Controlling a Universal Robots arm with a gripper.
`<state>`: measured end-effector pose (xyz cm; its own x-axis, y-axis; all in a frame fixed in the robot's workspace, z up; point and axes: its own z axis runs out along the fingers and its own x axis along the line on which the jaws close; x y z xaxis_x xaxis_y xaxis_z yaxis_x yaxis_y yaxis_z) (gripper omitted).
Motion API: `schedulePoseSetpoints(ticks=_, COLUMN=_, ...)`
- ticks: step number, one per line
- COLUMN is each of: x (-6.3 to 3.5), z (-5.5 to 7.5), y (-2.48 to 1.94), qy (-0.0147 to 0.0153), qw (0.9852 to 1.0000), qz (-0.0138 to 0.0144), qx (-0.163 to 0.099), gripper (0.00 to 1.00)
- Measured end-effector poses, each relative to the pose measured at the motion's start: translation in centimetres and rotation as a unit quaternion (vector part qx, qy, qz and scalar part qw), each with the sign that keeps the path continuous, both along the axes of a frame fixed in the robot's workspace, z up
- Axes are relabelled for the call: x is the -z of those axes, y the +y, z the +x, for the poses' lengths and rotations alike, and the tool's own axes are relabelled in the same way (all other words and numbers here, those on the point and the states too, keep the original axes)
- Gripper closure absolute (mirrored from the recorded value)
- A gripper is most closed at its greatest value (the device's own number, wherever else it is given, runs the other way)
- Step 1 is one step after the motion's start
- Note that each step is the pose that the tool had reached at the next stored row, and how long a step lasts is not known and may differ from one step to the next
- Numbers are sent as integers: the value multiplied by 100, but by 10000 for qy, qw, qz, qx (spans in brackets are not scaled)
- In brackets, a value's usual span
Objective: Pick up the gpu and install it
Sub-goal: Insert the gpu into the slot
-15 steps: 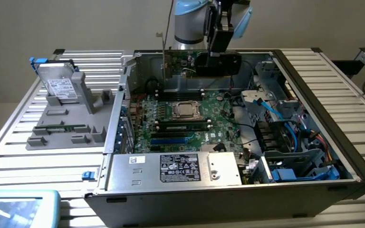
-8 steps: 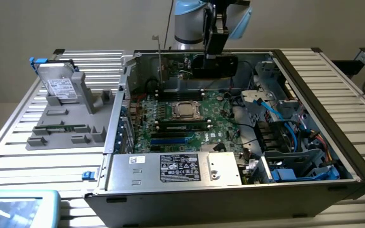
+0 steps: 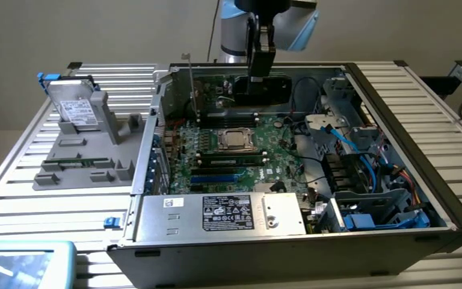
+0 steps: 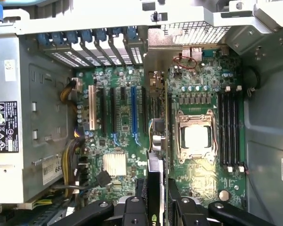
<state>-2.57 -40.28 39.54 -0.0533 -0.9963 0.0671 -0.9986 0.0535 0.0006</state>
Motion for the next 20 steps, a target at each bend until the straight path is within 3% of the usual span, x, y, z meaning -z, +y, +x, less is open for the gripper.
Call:
schedulePoseSetpoints(ticks=14, x=35, z=-41, y=-12, qy=12, qw=10000, qz=8, qx=-4, gripper=72)
schedulePoseSetpoints(ticks=15, x=36, z=-41, y=-12, qy=11, qw=10000, qz=-2, qx=-4, gripper=72)
schedulePoseSetpoints(ticks=17, x=35, z=-41, y=-12, qy=11, qw=10000, qz=-59, qx=-3, gripper=72)
schedulePoseSetpoints(ticks=18, x=36, z=-40, y=-12, qy=11, qw=10000, qz=-74, qx=-4, gripper=72)
schedulePoseSetpoints(ticks=20, x=36, z=-41, y=-12, qy=12, qw=10000, qz=-77, qx=-4, gripper=72)
